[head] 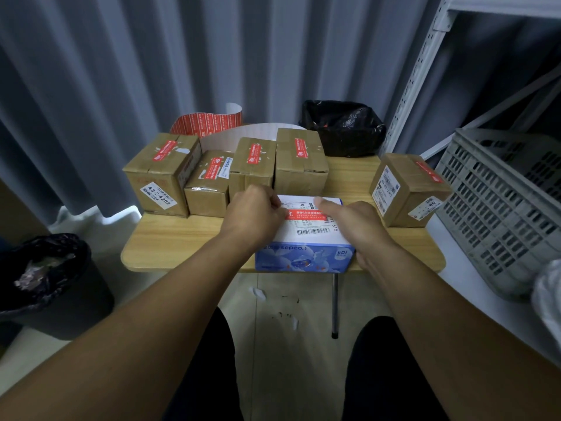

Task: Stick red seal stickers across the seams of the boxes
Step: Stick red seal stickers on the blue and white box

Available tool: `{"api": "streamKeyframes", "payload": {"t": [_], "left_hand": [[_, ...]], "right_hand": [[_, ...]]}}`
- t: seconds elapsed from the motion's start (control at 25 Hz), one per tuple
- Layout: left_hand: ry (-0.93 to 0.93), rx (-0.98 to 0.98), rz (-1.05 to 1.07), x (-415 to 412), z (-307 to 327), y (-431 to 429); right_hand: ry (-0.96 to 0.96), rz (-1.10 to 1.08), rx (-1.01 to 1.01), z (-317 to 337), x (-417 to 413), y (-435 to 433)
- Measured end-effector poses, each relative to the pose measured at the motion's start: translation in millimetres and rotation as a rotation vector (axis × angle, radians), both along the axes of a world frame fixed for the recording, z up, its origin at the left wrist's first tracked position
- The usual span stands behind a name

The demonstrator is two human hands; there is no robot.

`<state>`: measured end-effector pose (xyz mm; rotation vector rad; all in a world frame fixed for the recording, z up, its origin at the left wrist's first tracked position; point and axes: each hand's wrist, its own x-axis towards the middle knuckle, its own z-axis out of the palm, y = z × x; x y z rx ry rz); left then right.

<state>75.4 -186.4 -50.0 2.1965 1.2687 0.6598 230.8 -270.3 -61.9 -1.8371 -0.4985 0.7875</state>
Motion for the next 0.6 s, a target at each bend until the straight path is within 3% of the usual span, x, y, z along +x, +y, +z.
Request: {"api": "streamKeyframes", "payload": {"t": [0.2,0.44,0.6], "left_hand": [[0.015,0.007,-0.003,0.9,-0.2,0.3],[0.009,-0.035,0.004,2.1,-0.8,3.0],[0.012,-0.035,0.014,2.5,-0.5,4.1]], "right_hand": [[-0.334,0.008,-0.224,-5.2,-14.0,10.6],[-0.113,-0.004,-0.080,-14.2,-1.9,14.5],[-0.071,0.016,-0.031,-21.8,5.2,14.7]]}}
